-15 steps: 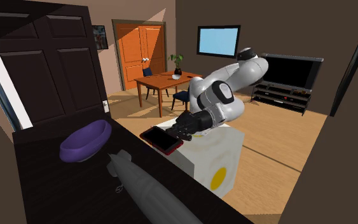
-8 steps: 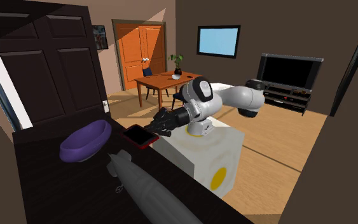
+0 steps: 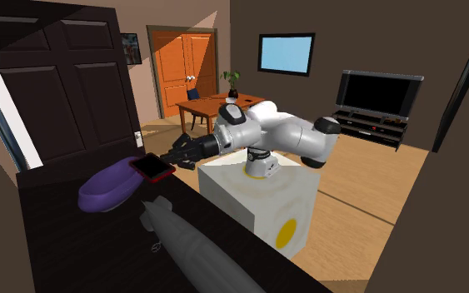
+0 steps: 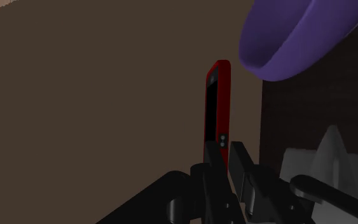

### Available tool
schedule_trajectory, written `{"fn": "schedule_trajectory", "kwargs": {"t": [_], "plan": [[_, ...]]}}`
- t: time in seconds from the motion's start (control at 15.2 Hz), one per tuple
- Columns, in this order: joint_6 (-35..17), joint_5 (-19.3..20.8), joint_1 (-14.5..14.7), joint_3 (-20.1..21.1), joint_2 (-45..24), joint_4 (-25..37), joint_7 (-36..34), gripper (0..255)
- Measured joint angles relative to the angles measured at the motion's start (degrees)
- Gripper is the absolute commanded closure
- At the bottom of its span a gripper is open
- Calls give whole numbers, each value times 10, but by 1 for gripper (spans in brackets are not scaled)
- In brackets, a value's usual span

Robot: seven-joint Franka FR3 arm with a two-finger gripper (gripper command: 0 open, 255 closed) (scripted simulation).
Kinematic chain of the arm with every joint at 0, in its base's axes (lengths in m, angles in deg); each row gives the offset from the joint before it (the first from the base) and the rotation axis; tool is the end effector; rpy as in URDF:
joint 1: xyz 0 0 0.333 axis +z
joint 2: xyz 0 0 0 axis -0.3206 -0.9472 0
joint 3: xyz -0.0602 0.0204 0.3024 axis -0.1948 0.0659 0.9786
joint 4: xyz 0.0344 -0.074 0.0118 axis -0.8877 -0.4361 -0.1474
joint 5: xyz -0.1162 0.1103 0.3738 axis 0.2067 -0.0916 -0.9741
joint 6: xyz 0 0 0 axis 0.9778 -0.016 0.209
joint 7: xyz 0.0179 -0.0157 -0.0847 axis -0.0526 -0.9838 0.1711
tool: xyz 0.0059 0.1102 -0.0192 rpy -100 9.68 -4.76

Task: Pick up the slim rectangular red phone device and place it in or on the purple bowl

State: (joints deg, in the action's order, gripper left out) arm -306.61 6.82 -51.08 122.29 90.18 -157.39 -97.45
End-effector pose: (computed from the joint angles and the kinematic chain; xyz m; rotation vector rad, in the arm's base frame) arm 0.4132 0.1628 0.3577 1.3187 1.1567 1.0546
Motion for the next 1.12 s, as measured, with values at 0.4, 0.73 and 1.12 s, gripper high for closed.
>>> {"fn": "schedule_trajectory", "kwargs": {"t": [0.4, 0.73, 1.12], "plan": [[-125, -121, -162, 23, 1, 17, 75, 255], [-202, -178, -299, 29, 0, 70, 103, 255], [-241, -228, -393, 48, 1, 118, 125, 255]]}}
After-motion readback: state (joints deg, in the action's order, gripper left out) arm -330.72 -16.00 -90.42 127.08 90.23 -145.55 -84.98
